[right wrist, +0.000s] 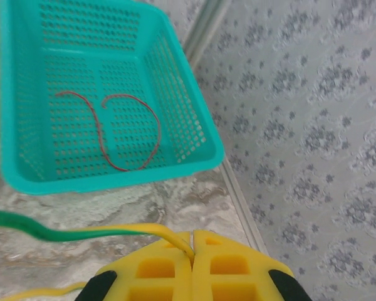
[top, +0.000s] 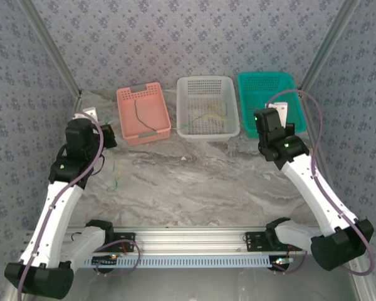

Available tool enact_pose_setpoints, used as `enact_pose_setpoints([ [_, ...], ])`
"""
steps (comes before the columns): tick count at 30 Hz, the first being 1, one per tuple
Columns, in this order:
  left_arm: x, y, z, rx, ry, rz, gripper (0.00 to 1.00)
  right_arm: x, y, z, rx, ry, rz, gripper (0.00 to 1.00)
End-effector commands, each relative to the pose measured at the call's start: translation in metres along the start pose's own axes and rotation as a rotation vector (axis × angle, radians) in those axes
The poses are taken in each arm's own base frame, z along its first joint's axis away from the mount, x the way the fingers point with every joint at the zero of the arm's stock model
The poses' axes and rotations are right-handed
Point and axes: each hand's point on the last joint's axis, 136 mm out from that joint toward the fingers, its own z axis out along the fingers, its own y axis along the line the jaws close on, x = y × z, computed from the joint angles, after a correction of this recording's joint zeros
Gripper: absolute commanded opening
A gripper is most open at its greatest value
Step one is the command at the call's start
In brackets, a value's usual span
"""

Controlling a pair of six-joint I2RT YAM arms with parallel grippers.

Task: Untangle the cables
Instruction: Untie the cable, then straighten the cable.

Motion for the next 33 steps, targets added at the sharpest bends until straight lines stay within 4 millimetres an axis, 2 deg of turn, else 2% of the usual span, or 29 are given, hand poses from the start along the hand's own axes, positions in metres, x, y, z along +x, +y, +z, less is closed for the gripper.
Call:
enact_pose_setpoints([
  [1,0.009,-0.041,0.015,0.188,0.063,-0.004,0.00,-0.020,-0.004,-0.024,-0.010,-0.073,0.015,0.00],
  [5,0.050,-0.074,0.045,0.201,0.169,0.105,0.00,-0.034,0.004,-0.044,-0.099,-0.123,0.036,0.00],
  [8,0.074,-0.094,0.069,0.209,0.212,0.142,0.00,-0.039,0.009,-0.051,-0.154,-0.135,0.046,0.00],
  [11,0.087,-0.101,0.089,0.176,0.232,0.166,0.00,-0.042,0.011,-0.054,-0.187,-0.155,0.053,0.00],
  [14,0.089,-0.100,0.099,0.142,0.238,0.187,0.02,-0.043,0.008,-0.052,-0.174,-0.150,0.048,0.00],
  [15,0.088,-0.100,0.100,0.138,0.237,0.193,0.07,-0.043,0.007,-0.052,-0.168,-0.149,0.047,0.00],
  [16,0.087,-0.100,0.100,0.133,0.232,0.196,0.18,-0.043,0.005,-0.050,-0.157,-0.144,0.047,0.00],
  [18,0.081,-0.099,0.095,0.132,0.217,0.195,0.39,-0.043,0.001,-0.047,-0.140,-0.134,0.053,0.00],
  [20,0.073,-0.098,0.086,0.124,0.192,0.191,0.54,-0.042,-0.002,-0.044,-0.120,-0.125,0.051,0.00],
  [23,0.052,-0.093,0.067,0.104,0.121,0.179,0.69,-0.041,-0.002,-0.040,-0.095,-0.112,0.036,0.00],
  [29,0.007,-0.088,0.029,0.078,0.013,0.190,0.72,-0.042,-0.003,-0.038,-0.088,-0.103,0.037,0.00],
  [31,-0.006,-0.097,0.014,0.133,-0.020,0.202,0.72,-0.043,-0.002,-0.040,-0.091,-0.105,0.027,0.00],
  [33,-0.013,-0.116,-0.001,0.229,-0.034,0.249,0.71,-0.044,-0.002,-0.040,-0.097,-0.107,0.015,0.00],
])
